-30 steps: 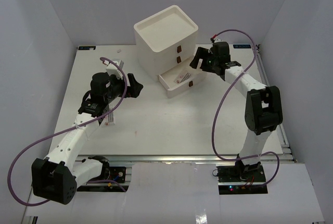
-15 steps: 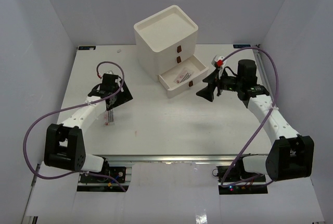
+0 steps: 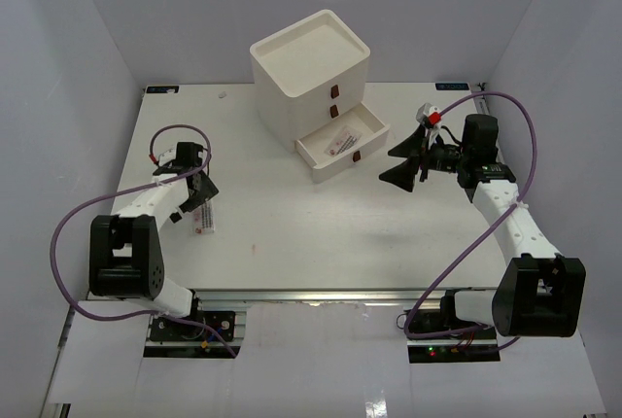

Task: Organize the makeup

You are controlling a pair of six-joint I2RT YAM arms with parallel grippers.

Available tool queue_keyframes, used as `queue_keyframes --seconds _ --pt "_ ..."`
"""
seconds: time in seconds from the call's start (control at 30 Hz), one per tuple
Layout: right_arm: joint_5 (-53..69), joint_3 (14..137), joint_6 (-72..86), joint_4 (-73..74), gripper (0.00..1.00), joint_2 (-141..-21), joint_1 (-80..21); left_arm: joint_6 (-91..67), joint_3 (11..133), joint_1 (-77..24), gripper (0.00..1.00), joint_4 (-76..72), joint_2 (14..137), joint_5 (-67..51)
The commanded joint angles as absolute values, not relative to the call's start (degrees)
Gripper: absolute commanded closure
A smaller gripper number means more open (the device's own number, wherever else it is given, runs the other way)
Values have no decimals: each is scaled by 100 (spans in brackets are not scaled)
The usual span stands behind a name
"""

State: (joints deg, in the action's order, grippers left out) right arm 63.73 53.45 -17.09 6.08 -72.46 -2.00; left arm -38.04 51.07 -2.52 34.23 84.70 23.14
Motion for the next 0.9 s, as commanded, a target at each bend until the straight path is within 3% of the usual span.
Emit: queue_keyframes --seconds 0.0,0.57,0.87 --pt "6723 5300 -1696 431 10 -7058 -202 -3257 5271 -185 2 3375 8899 2321" --pt "6906 5273 -1677 433 10 -7082 -193 -1775 4830 -13 2 2492 8978 -183" --pt "6950 5289 -1670 439 10 -7119 -196 -1997 4722 -9 2 2524 8967 -574"
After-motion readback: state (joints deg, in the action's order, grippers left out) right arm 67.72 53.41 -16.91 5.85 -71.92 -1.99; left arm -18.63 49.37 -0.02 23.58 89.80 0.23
